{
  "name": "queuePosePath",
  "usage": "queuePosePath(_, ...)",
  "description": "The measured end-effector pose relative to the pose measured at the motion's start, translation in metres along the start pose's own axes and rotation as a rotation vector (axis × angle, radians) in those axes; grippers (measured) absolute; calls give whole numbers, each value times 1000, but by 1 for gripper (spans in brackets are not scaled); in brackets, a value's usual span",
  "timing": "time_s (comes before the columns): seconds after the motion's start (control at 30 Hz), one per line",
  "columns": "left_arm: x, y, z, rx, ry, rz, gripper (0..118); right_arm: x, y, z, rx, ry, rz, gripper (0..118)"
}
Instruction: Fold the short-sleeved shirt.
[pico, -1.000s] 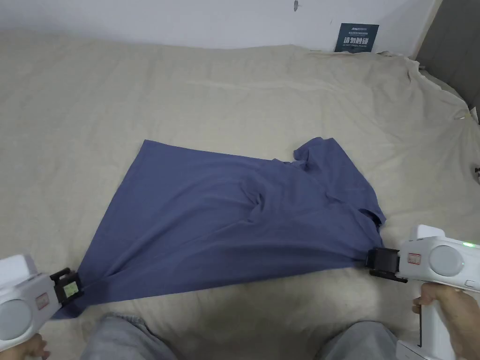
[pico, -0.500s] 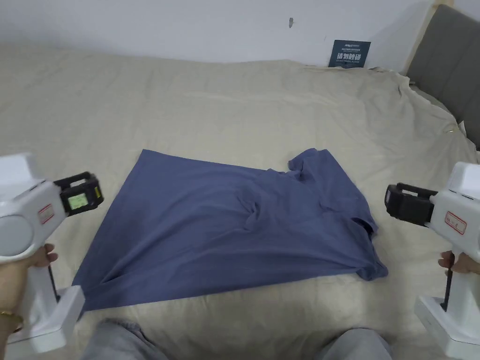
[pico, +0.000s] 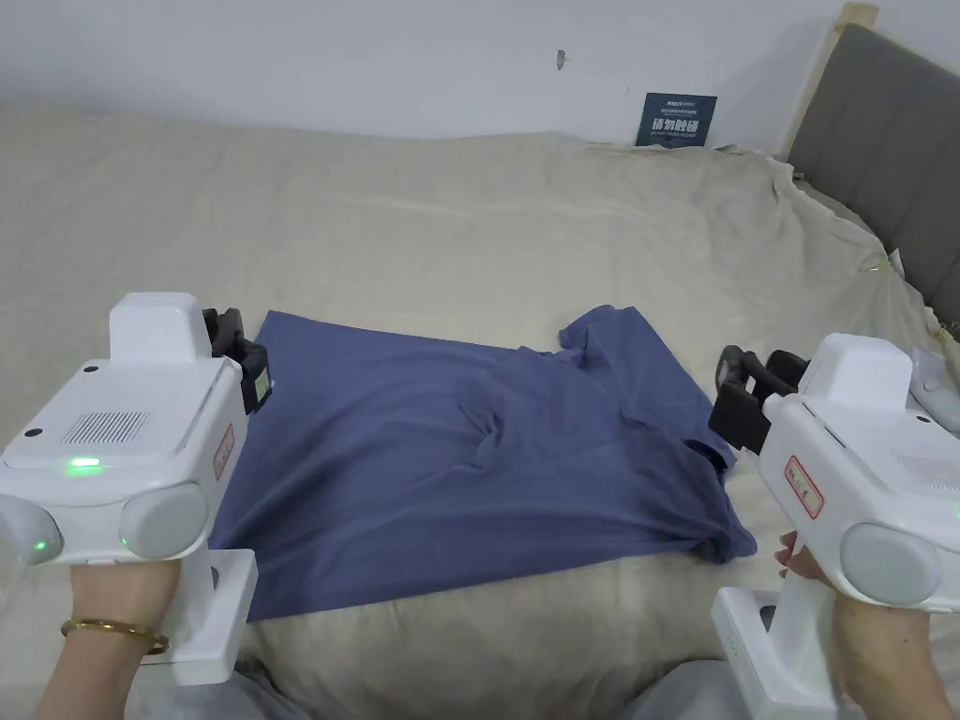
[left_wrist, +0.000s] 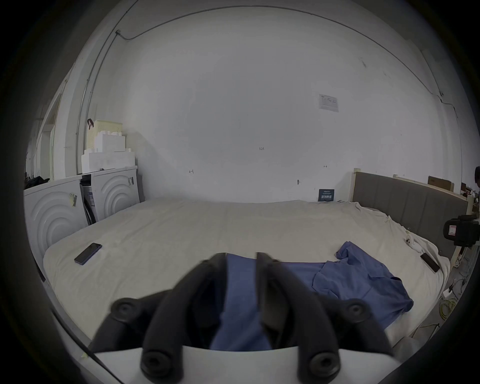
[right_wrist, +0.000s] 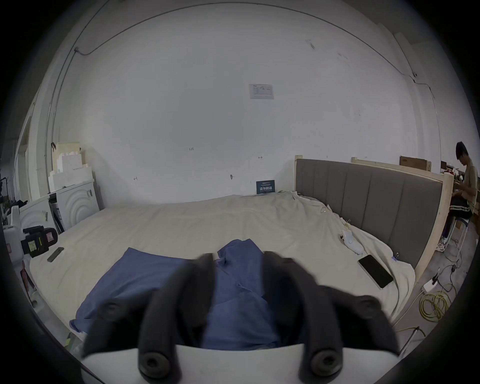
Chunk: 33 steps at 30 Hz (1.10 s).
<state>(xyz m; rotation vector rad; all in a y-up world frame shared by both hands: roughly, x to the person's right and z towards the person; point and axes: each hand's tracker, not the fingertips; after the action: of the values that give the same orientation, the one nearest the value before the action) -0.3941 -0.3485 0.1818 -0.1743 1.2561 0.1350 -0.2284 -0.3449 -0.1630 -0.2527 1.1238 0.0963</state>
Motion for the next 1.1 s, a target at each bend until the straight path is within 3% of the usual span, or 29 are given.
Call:
queuePosePath(0.13,-1,-4,-2,-12,-7,2,0,3,-2,-6,-23,12,-10,0)
queuePosePath(0.5,1,-7,-5,-33,-14,7,0,-4,-8,-10,-28,40,47,0)
queuePosePath(1.1,2,-5,-6,-30,-11,-4,0,-10,0,-18,-39,38,40,0)
